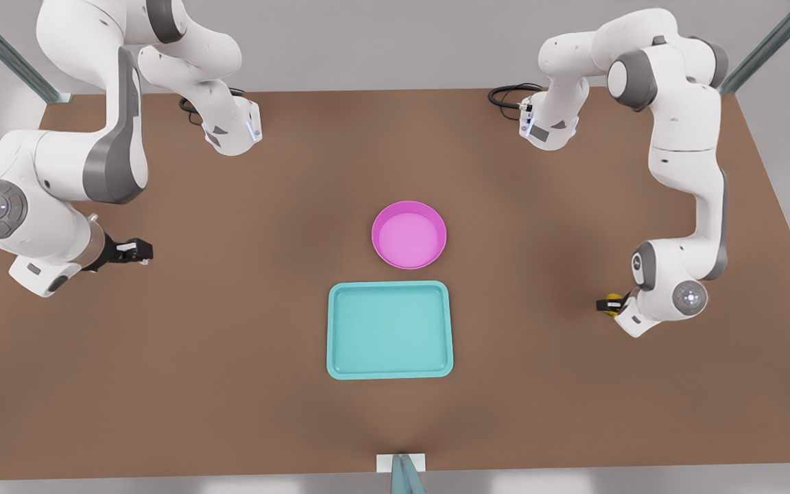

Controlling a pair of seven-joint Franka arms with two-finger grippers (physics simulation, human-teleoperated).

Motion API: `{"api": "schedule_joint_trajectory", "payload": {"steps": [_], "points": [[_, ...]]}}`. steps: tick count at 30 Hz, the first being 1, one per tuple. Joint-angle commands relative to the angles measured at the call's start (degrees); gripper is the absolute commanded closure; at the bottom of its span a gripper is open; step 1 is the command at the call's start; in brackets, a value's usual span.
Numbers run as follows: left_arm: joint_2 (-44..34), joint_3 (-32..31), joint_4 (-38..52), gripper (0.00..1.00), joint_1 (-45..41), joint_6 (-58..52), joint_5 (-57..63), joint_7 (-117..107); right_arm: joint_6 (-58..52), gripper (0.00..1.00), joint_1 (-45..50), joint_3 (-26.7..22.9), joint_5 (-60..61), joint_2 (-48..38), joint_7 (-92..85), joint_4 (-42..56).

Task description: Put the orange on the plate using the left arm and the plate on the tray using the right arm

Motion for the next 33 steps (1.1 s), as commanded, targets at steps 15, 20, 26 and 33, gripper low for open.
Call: {"api": "schedule_joint_trajectory", "payload": {"steps": [15,20,26,33], "points": [[1.4,0.0,0.0,0.33,0.0,1.0,0.1,2.2,-0.1,0.0,0.1,0.0,0.0,0.3,-0.5,0.1],[1.2,0.0,0.0,0.39,0.0,1.0,0.0,0.8,-0.1,0.0,0.1,0.0,0.1,0.4,-0.5,0.1],[-1.3,-1.0,0.6,0.39,-2.5,0.0,0.1,-6.3,-0.1,0.0,0.0,0.0,0.1,0.5,-0.7,0.1],[-6.2,-12.8,10.4,0.37,-17.9,-24.4,0.0,-34.5,0.0,0.0,0.0,0.0,0.1,0.8,-0.7,0.1]]}}
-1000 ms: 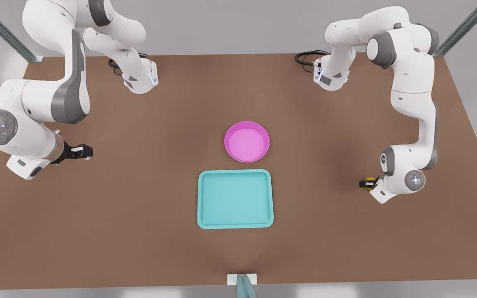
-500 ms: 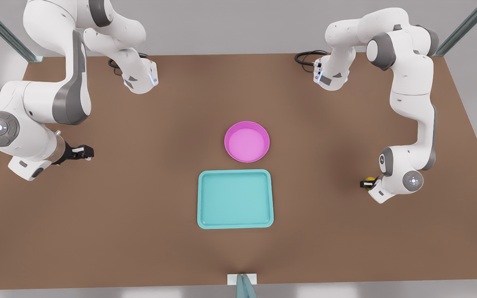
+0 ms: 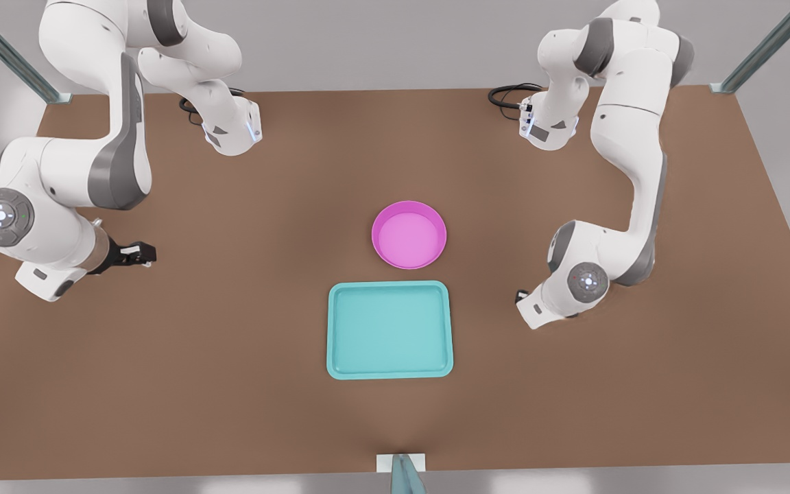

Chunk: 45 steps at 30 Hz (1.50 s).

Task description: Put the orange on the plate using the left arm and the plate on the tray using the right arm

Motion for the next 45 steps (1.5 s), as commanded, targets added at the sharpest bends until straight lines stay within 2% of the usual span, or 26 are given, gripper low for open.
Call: {"api": "schedule_joint_trajectory", "payload": {"steps": [1,5,7,11,13,14,15,17,19,20,21,22,25,26,27,28,29,30,31,42,45], "points": [[-0.1,-2.9,0.4,0.37,-4.9,-11.1,-0.5,-29.9,0.1,0.0,0.0,0.0,0.0,0.0,-0.2,0.0],[0.3,-3.7,0.5,0.37,-20.1,-11.7,-0.5,-40.6,0.1,0.0,0.0,0.0,0.1,0.3,-0.1,0.0],[1.6,-3.6,0.4,0.37,-24.3,-11.1,-0.4,-43.0,0.1,0.0,0.0,0.0,0.0,0.4,-0.1,0.0],[4.7,-3.3,2.5,0.36,-25.8,-9.6,0.3,-44.2,0.3,0.0,0.0,0.0,0.7,1.3,-0.2,-0.1],[5.8,-3.0,2.6,0.36,-25.3,-7.5,0.6,-44.1,0.9,0.0,0.7,0.1,6.5,4.8,-0.1,-0.1],[5.8,-2.8,2.6,0.25,-25.2,-7.1,0.6,-44.1,0.9,0.0,0.7,0.1,12.1,6.3,-0.1,-0.3],[6.0,-2.8,2.6,0.0,-25.2,-7.0,0.6,-44.2,1.9,0.0,0.9,0.1,18.0,7.9,-0.1,-0.7],[6.0,-2.8,2.6,0.0,-25.2,-7.0,0.5,-44.3,2.1,0.0,3.5,0.7,25.9,8.6,0.2,-2.0],[4.0,-2.1,4.4,0.0,-25.0,-11.2,-0.1,-43.0,8.6,0.0,8.6,0.8,28.7,4.8,4.1,-10.1],[-0.1,1.0,12.6,0.0,-21.2,-29.0,-3.4,-34.2,14.1,0.0,10.6,0.8,29.6,1.8,4.1,-17.0],[-1.2,5.5,22.3,0.0,-16.5,-41.9,-5.7,-24.5,21.0,0.0,12.7,0.8,29.7,-1.8,4.2,-25.0],[-1.4,11.1,29.2,0.0,-13.0,-46.9,-5.7,-17.9,29.2,0.0,16.2,0.9,31.0,-5.1,4.2,-32.6],[-4.2,26.4,35.1,0.0,-10.3,-46.5,-5.9,-2.2,46.6,0.0,27.0,0.9,34.3,-6.3,14.2,-41.2],[-7.4,24.8,34.3,0.0,-6.5,-45.8,-6.0,-2.0,52.4,0.0,30.2,0.9,37.2,-5.7,17.6,-43.6],[-12.9,12.5,26.7,0.0,2.8,-39.0,-4.2,-2.4,55.3,0.0,32.7,0.9,40.5,-4.2,20.5,-43.9],[-21.1,9.7,14.2,0.0,5.4,-29.8,-2.9,-2.4,57.8,0.0,34.5,0.9,43.2,-2.7,22.2,-43.9],[-27.4,9.7,5.7,0.0,6.3,-25.3,-2.2,0.4,59.6,0.0,36.3,0.9,46.2,-0.6,24.1,-43.7],[-23.9,10.0,11.2,0.0,6.5,-32.8,-1.7,1.0,60.3,0.0,37.2,0.9,48.1,0.8,28.4,-43.4],[-21.7,10.1,13.5,0.0,6.5,-32.8,-1.6,0.8,60.3,0.0,37.4,0.9,49.4,1.6,28.9,-43.2],[-20.7,10.0,13.5,0.0,6.4,-33.6,-1.9,1.1,59.4,0.0,37.6,3.9,49.5,9.7,26.8,-39.6],[-19.0,9.8,17.0,0.0,6.3,-33.6,-2.9,1.1,59.1,0.0,37.6,3.9,49.5,11.6,23.8,-38.5]]}}
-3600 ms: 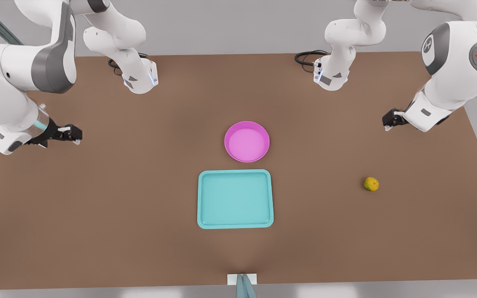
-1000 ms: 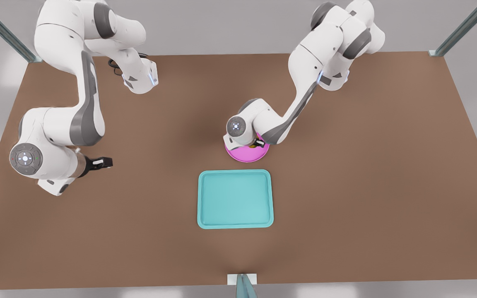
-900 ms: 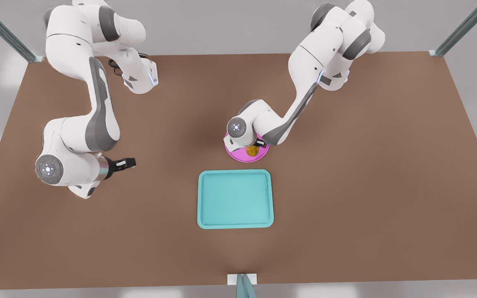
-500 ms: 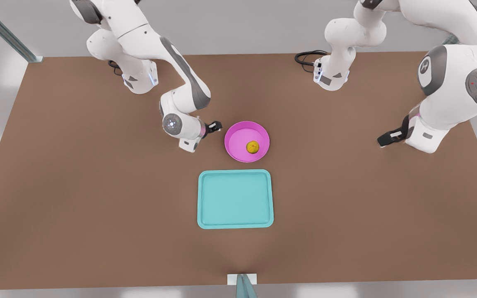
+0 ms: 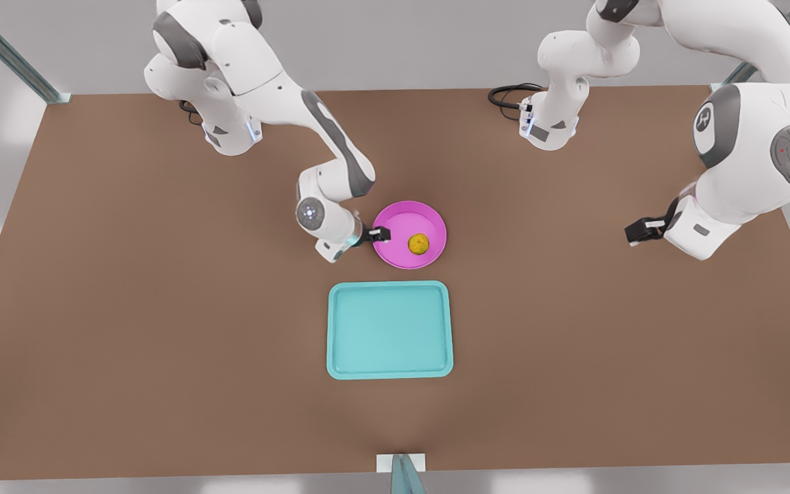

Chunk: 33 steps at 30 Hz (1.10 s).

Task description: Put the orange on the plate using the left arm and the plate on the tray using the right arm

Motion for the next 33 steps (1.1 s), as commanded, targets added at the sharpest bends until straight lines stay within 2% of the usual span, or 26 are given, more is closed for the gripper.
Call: {"api": "schedule_joint_trajectory", "payload": {"steps": [1,7,9,11,15,17,21,33], "points": [[0.0,-0.1,0.6,0.0,0.0,-0.4,-0.7,8.8,0.9,0.0,0.0,0.1,0.2,0.8,3.7,0.6],[1.1,0.2,0.9,0.0,0.2,1.6,-2.7,9.2,0.8,0.0,0.0,1.1,0.2,2.6,-0.9,1.2],[1.1,0.2,0.9,0.0,0.1,1.6,-2.6,9.2,0.8,0.2,0.0,1.1,0.2,3.2,-1.8,1.3],[1.1,0.2,0.9,0.0,0.2,1.8,-2.5,8.3,0.8,0.32,0.0,1.2,0.2,3.7,-2.2,1.6],[-0.8,5.0,1.3,0.0,0.7,1.2,-3.9,9.4,0.7,0.51,0.0,1.3,0.2,4.0,-2.1,1.7],[-0.6,5.0,1.3,0.0,0.7,1.1,-3.9,9.4,0.7,0.63,0.0,1.4,0.2,4.0,-2.2,1.7],[-0.2,5.0,0.5,0.0,0.6,0.3,-3.6,12.2,0.7,0.79,0.0,1.5,0.2,4.0,-2.6,1.7],[-0.1,5.2,1.2,0.0,0.3,0.8,-4.7,12.3,-0.2,0.79,-0.1,2.2,0.3,2.8,-6.5,2.1]]}}
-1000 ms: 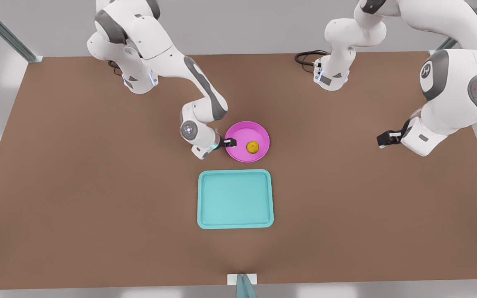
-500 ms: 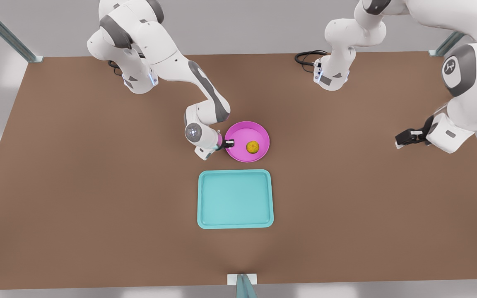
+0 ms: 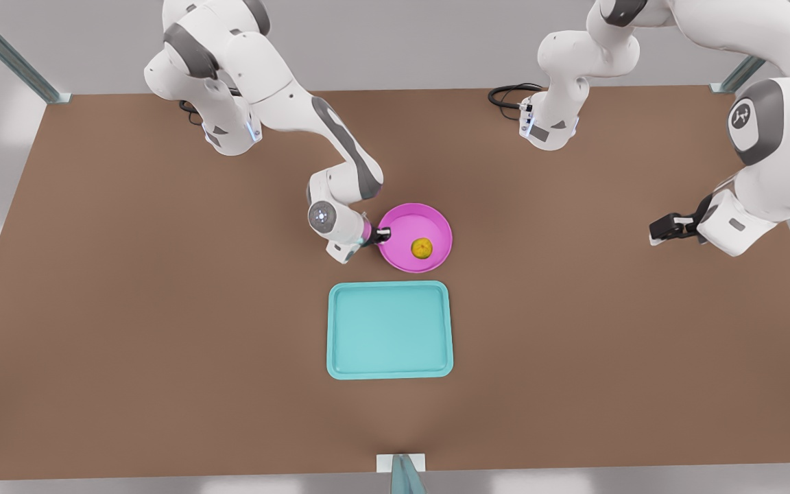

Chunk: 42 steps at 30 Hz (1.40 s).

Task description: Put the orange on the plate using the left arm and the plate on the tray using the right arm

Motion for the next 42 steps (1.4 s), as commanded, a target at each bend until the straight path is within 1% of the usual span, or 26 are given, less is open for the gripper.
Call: {"api": "schedule_joint_trajectory", "payload": {"steps": [1,7,11,20,23,26,33,36,42], "points": [[0.0,0.0,0.0,0.0,0.0,0.1,-0.2,2.7,-0.8,0.79,0.0,0.2,-0.4,-0.3,-2.3,0.0],[0.1,0.1,0.0,0.0,0.0,0.0,-0.1,2.6,-2.3,0.79,-0.4,0.6,0.1,-2.3,-2.3,0.0],[0.1,0.0,0.0,0.0,-0.1,0.0,-0.1,2.4,-5.2,0.79,-2.5,0.5,1.4,-2.4,-2.8,3.0],[0.0,0.0,0.0,0.0,-0.2,-0.1,-0.1,2.4,-10.6,0.79,-12.5,0.4,1.5,-1.5,-4.4,10.9],[0.0,-0.1,0.0,0.0,-0.3,-0.2,-0.1,2.3,-13.5,0.79,-16.5,0.4,1.5,1.5,-5.3,16.7],[0.0,-0.2,0.0,0.0,-0.3,-0.2,-0.1,2.3,-13.5,0.79,-18.6,0.4,1.5,5.5,-5.7,21.3],[0.1,-0.2,0.0,0.0,-0.4,-0.2,-0.1,2.3,-13.2,0.79,-19.4,0.4,1.5,9.1,-6.3,23.0],[0.1,-0.2,0.0,0.0,-0.4,-0.1,-0.1,2.3,-13.3,0.79,-19.5,0.3,1.5,12.0,-6.2,27.5],[0.1,-0.2,0.0,0.0,-0.4,-0.1,-0.1,2.3,-13.1,0.79,-20.8,0.4,1.7,15.7,-6.1,31.8]]}}
